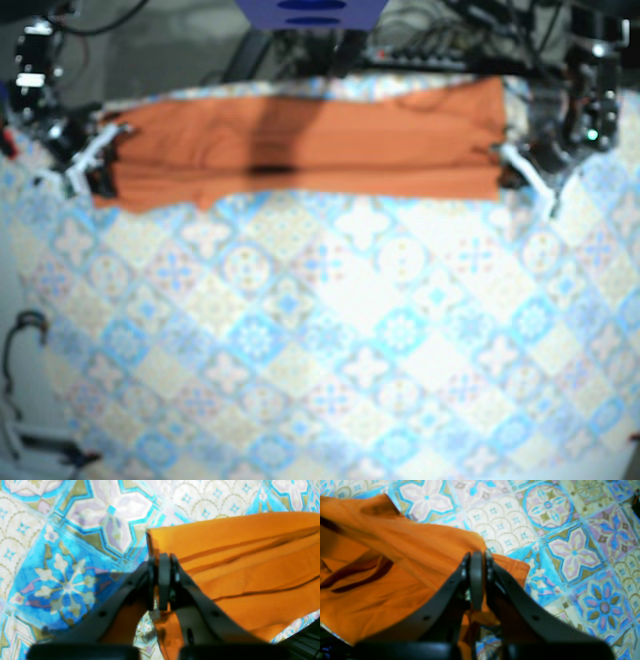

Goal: Fold the T-shirt properly
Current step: 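Lay the folded half over the shirt edge by the arms with both grippers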

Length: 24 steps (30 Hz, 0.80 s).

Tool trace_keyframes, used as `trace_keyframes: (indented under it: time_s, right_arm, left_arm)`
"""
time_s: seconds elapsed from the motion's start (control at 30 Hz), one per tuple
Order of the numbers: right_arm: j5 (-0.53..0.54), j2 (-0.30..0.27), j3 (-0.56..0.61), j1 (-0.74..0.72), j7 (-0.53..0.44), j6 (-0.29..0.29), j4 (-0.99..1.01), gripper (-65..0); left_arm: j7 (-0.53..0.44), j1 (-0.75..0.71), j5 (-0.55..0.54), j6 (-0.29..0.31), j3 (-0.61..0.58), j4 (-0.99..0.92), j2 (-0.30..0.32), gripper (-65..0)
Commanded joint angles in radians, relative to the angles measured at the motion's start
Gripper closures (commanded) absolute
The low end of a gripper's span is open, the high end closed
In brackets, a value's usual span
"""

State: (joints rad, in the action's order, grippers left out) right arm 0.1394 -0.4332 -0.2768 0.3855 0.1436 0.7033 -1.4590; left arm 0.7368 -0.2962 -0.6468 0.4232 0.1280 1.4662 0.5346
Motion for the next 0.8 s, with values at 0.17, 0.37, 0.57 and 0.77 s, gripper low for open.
trace_keyframes:
  time_s: [0.17,0.37,0.57,0.77]
  right_arm:
    - [0.016,-0.020,-0.011,0.022,-0.023,-0.005,-0.021,0.0]
    - [0.016,-0.020,-0.011,0.050,-0.025,-0.005,-0.050,0.0]
    - [0.016,-0.020,-0.011,0.054,-0.020,-0.005,-0.061,0.0]
    - [0.016,-0.020,-0.011,0.076,-0.020,-0.005,-0.061,0.0]
  left_arm:
    - [-0.013,0.005,-0.008,0.003,0.009,0.018,0.023,0.0]
    - [-0.015,-0.014,-0.008,0.003,0.009,0.020,0.023,0.0]
    - [-0.015,-0.016,-0.008,0.003,0.009,0.020,0.023,0.0]
    - [-0.015,-0.016,-0.008,0.003,0.009,0.020,0.023,0.0]
